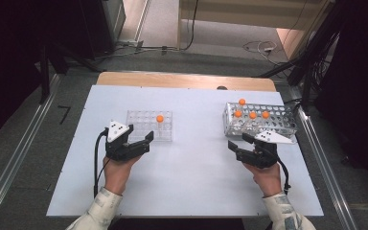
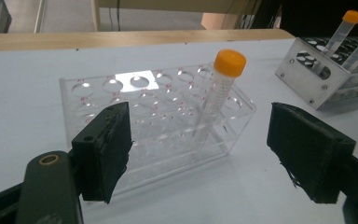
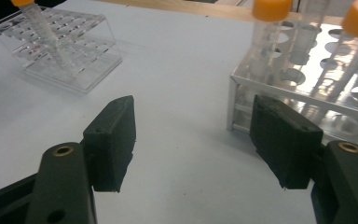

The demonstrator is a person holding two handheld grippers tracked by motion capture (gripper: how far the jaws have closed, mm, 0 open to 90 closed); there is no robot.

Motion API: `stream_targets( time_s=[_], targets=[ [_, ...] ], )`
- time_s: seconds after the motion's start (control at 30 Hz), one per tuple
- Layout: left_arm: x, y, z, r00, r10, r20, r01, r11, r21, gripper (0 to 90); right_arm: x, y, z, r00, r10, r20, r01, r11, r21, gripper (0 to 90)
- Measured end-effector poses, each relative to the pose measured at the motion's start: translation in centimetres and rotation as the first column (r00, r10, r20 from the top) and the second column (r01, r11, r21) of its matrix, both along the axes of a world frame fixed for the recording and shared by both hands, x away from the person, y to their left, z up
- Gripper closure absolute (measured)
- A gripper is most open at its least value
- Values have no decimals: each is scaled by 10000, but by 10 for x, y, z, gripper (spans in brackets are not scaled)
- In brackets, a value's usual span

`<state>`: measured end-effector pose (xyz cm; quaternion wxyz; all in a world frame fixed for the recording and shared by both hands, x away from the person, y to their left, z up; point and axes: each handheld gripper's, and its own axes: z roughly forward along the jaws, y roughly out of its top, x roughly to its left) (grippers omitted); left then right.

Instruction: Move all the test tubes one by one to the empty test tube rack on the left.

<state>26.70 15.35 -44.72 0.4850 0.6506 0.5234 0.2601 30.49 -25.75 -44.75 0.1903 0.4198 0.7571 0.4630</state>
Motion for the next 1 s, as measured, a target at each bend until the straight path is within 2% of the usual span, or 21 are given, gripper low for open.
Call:
stream_targets(
  time_s=[0.17, 0.27, 0.37, 0.4, 0.43, 0.7, 0.9, 1.0],
  targets=[
    [-7, 8, -8, 9996, 251, -87, -251, 9996, 112, 215, 4, -12, 1, 9991, -423, 83, 423, 9991, -18, 306],
    [-10, 13, -11, 9986, 523, -10, -523, 9985, 162, 213, 6, -19, 1, 9973, -721, 152, 722, 9974, -47, 307],
    [-10, 17, -15, 9977, 674, -83, -673, 9977, 125, 213, 9, -27, 1, 9938, -1095, 212, 1098, 9939, -113, 311],
    [-10, 18, -17, 9976, 673, -153, -671, 9977, 109, 213, 11, -32, 0, 9895, -1416, 286, 1420, 9897, -152, 316],
    [-10, 18, -18, 9975, 682, -202, -681, 9977, 69, 213, 11, -32, 0, 9895, -1416, 286, 1420, 9897, -152, 316],
    [-13, 18, -21, 9972, 705, -234, -702, 9975, 111, 213, 23, -44, -1, 9658, -2554, 454, 2568, 9660, -287, 338],
    [-13, 17, -22, 9974, 666, -263, -663, 9977, 139, 214, 37, -53, 0, 9337, -3527, 614, 3550, 9343, -322, 408],
    [-13, 17, -22, 9976, 646, -249, -643, 9978, 131, 213, 44, -55, 0, 9257, -3721, 685, 3752, 9261, -390, 460]
  ],
)
